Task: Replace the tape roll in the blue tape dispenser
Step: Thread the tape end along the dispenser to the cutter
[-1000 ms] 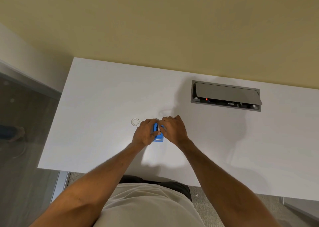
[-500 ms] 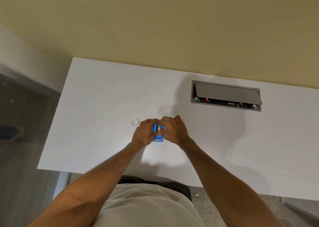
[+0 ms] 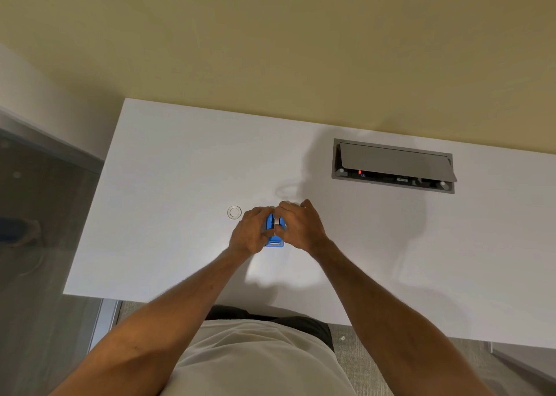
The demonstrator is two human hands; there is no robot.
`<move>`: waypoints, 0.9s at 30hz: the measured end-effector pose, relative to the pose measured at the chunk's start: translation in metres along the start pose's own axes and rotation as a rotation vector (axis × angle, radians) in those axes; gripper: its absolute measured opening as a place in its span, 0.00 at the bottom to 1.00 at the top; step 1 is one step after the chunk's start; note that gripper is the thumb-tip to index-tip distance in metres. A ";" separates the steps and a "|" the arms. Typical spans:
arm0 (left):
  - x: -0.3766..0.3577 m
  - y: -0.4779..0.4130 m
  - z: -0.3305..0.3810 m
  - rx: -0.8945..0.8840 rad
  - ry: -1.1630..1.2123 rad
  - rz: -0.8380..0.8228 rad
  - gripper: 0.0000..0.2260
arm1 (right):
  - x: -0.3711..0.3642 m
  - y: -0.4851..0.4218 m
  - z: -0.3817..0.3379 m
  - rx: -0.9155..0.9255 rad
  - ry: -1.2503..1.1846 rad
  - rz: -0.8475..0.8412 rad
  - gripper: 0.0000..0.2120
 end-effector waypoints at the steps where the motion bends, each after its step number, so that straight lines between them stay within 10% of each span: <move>1: 0.000 0.000 0.000 -0.003 0.012 0.000 0.21 | -0.001 0.000 -0.001 0.003 0.010 -0.001 0.15; 27: -0.005 0.003 0.001 0.009 0.049 0.034 0.19 | -0.004 0.000 -0.001 -0.027 0.093 -0.037 0.14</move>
Point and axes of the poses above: each hand's wrist, its own y-axis away from the middle knuckle, its own x-axis out of the back of the hand, z = x × y, the point moved 4 cm from there along -y, towards the middle knuckle, and after that the axes turned 4 degrees about x, right-handed, at the moved point
